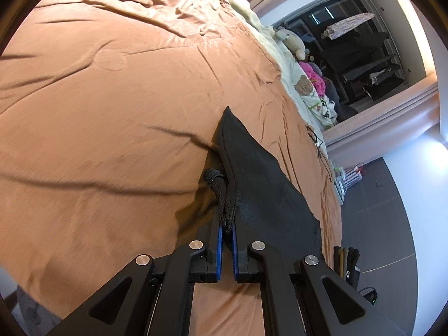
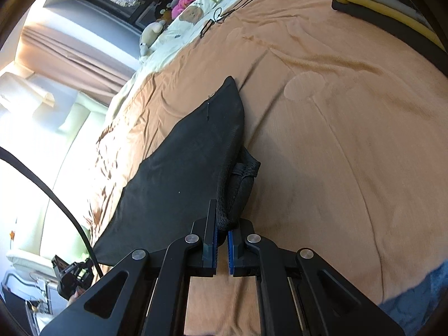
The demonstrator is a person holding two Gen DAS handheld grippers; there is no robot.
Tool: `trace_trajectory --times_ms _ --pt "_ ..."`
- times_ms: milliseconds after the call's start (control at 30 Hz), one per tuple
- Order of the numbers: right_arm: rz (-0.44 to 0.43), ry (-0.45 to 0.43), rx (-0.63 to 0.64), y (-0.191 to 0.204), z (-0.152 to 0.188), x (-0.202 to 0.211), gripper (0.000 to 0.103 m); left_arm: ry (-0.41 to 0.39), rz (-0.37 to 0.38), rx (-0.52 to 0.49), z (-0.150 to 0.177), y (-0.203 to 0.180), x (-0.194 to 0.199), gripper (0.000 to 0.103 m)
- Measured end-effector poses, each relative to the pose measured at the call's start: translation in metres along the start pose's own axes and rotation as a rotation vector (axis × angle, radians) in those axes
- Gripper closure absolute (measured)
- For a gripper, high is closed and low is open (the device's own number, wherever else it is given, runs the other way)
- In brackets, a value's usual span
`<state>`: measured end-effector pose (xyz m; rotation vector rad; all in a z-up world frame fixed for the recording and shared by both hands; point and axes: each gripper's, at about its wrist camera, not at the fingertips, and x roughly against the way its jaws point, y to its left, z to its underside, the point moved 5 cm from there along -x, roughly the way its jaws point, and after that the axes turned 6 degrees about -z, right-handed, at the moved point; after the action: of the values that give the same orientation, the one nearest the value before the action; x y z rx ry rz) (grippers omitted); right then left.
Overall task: Fold small clothes
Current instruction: 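Lift the held edge with both grippers and fold it over the shirt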
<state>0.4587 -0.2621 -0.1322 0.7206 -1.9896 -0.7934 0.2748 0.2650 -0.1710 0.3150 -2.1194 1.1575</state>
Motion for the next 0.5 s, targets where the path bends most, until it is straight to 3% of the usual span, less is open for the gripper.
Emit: trace_trajectory --times_ms 267,500 --pt "0.038 0.041 0.046 0.007 0.013 0.010 0.101 0.000 -0.004 0.029 0.019 0.022 0.020 0.098" --pt "0.087 0.040 0.083 0.013 0.017 0.010 0.101 0.008 -0.015 0.036 0.030 0.030 0.016 0.098"
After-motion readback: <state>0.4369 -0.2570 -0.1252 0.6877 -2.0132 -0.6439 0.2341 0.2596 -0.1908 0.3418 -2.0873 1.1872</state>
